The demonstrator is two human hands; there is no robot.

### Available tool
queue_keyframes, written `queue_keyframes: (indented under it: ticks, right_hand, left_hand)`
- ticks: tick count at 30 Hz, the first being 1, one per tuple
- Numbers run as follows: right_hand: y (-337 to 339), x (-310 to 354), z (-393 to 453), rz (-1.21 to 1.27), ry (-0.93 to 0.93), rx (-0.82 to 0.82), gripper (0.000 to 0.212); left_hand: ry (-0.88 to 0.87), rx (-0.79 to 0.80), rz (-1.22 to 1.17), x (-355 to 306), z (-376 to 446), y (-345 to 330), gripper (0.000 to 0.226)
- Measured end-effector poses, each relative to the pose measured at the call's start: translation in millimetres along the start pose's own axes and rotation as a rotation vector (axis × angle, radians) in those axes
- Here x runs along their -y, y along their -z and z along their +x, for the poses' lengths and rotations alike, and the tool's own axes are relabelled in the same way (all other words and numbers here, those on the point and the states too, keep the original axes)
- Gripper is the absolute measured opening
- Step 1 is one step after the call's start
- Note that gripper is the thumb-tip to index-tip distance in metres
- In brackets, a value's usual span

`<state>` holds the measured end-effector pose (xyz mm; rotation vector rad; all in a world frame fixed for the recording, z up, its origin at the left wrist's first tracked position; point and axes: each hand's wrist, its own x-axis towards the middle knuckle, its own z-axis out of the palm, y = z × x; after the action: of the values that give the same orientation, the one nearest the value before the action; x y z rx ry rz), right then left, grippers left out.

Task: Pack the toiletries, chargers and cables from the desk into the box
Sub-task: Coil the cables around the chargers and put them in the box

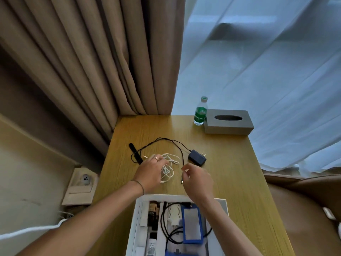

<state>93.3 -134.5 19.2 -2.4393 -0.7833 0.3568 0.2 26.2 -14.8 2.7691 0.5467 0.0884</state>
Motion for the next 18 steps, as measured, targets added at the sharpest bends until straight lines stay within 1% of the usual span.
queue_keyframes:
  ticks: [6, 9, 13, 15, 16, 18]
  right_hand:
    - [-12.9, 0.2, 5.8, -0.001, -0.051, 0.001, 0.021]
    - [-15.3, -1.5, 1.4, -0.024, -0.081, 0.021, 0.021]
    - [-13.6, -1.5, -5.6, -0.055, -0.117, 0.023, 0.021]
    - [-13.6, -1.0, -10.5, -0.058, -0.121, 0.011, 0.021]
    - [-13.7, -0.8, -13.3, -0.063, -0.122, 0.009, 0.021]
    - [-13.4, -1.6, -18.1, -0.082, -0.127, -0.005, 0.022]
  left_hand:
    - [-0.111, 0.262, 0.279, 13.8, 43.5, -24.9, 0.085]
    - [-0.147, 0.37, 0.364, 12.5, 60.6, -35.2, 0.097]
    - [-0.196, 0.447, 0.43, 12.1, 78.7, -48.3, 0.097]
    - [-0.234, 0.461, 0.451, 11.7, 84.7, -54.1, 0.097]
    - [-0.247, 0.455, 0.461, 10.9, 87.2, -55.9, 0.095]
    - [-0.26, 0.435, 0.476, 10.1, 91.0, -58.3, 0.082]
